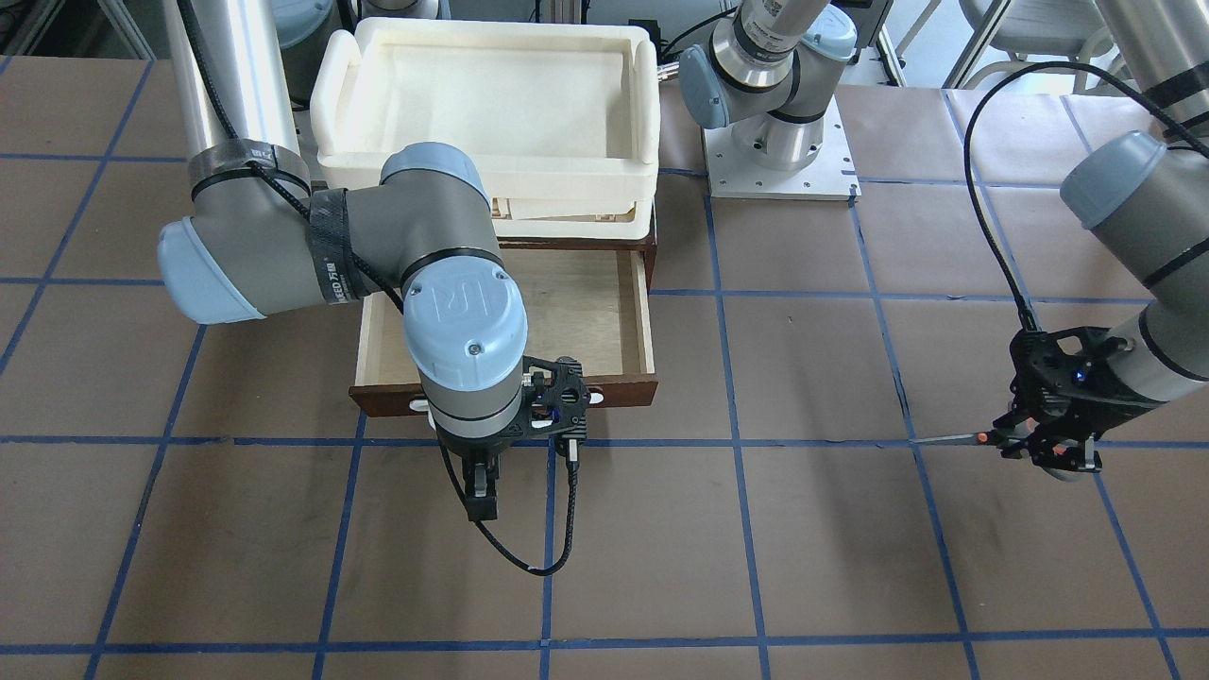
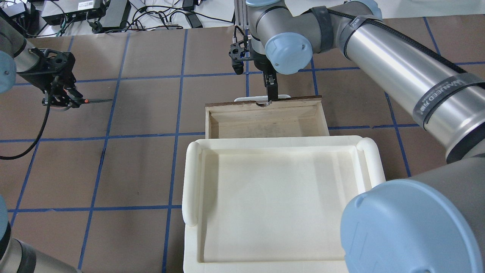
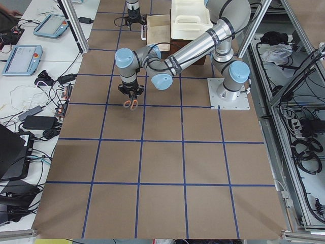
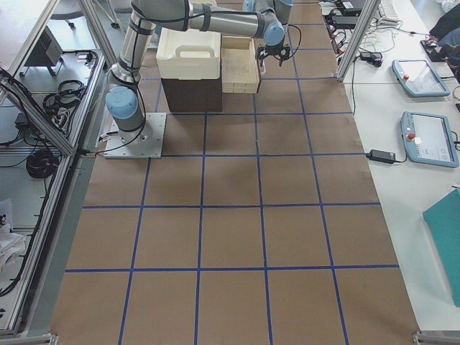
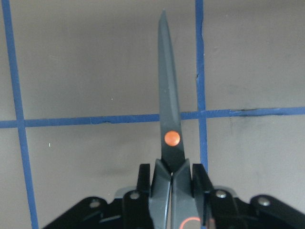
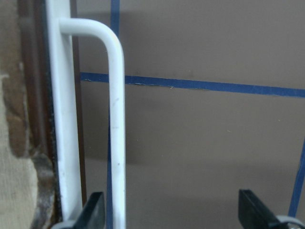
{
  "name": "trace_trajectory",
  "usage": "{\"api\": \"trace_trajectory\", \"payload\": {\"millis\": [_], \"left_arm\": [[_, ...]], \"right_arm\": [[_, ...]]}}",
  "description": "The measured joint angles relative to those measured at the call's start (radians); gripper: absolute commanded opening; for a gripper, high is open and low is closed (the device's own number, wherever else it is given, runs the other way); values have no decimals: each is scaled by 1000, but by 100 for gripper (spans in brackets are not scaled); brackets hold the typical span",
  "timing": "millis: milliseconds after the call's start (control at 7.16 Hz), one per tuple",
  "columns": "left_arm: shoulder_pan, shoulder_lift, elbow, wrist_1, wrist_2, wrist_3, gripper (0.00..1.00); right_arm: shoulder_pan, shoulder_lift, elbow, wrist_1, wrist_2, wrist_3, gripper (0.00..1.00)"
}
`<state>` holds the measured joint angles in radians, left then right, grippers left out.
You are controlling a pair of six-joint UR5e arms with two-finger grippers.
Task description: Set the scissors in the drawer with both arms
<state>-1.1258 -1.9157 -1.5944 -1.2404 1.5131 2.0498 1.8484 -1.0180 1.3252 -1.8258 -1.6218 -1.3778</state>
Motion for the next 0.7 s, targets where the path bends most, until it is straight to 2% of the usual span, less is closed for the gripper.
{"api": "trace_trajectory", "payload": {"millis": [699], "left_arm": [[-29,22,4,-24,0,-29,18]], "right_arm": [[-2,31,-2,-85,-3,-9,100]]}}
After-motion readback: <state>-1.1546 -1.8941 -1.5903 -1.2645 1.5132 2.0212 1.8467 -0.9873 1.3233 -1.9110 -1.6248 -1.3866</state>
